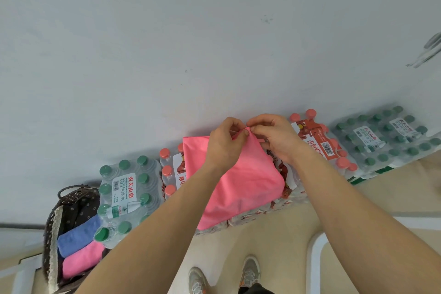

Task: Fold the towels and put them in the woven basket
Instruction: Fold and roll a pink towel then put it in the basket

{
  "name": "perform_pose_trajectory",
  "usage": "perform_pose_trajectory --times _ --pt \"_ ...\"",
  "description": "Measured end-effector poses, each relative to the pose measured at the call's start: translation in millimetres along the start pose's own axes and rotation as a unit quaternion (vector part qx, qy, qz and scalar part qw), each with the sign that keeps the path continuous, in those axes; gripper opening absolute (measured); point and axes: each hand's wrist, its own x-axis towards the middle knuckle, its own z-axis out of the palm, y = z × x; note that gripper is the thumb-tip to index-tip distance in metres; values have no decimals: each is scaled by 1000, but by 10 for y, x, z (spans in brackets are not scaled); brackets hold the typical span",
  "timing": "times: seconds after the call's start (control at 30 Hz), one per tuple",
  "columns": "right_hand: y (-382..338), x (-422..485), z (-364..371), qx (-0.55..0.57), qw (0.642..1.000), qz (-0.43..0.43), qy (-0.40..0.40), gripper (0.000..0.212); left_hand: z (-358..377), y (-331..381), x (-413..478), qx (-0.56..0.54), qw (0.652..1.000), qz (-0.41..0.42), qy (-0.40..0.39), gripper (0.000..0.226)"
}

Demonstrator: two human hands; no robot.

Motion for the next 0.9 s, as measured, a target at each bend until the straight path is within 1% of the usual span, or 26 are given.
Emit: perform_pose_trajectory --times 0.17,0.27,0.33,0.43,0.5,0.57,0.63,0.7,0.8,0.9 --pt "59 -35 -10 -53 998 -38 15 12 -10 13 -4 -16 1000 -23 7 7" --pt "65 -68 -17 -96 992 -74 27 12 -28 10 -12 -4 999 -35 0 6" --pt "50 -70 -12 -141 985 -98 29 8 -42 3 -27 18 999 -30 1 6" --pt "13 -48 5 -199 972 -123 31 16 -76 23 -65 78 997 -1 -1 12" --pt "-18 -29 14 -223 965 -130 32 16 -126 16 -79 126 992 21 -11 12" --pt "-58 -2 14 -221 965 -132 44 14 -208 -17 -74 192 980 47 -31 6" --pt "-115 20 6 -195 970 -130 60 17 -315 -72 -78 251 965 58 -55 9" --pt "-182 30 1 -172 976 -122 56 19 -432 -163 -91 273 959 35 -73 16" --pt "-273 15 18 -171 978 -116 31 18 -589 -340 -108 298 952 15 -67 24" --pt "-333 8 19 -184 974 -125 51 18 -724 -496 -133 349 935 19 -63 26"
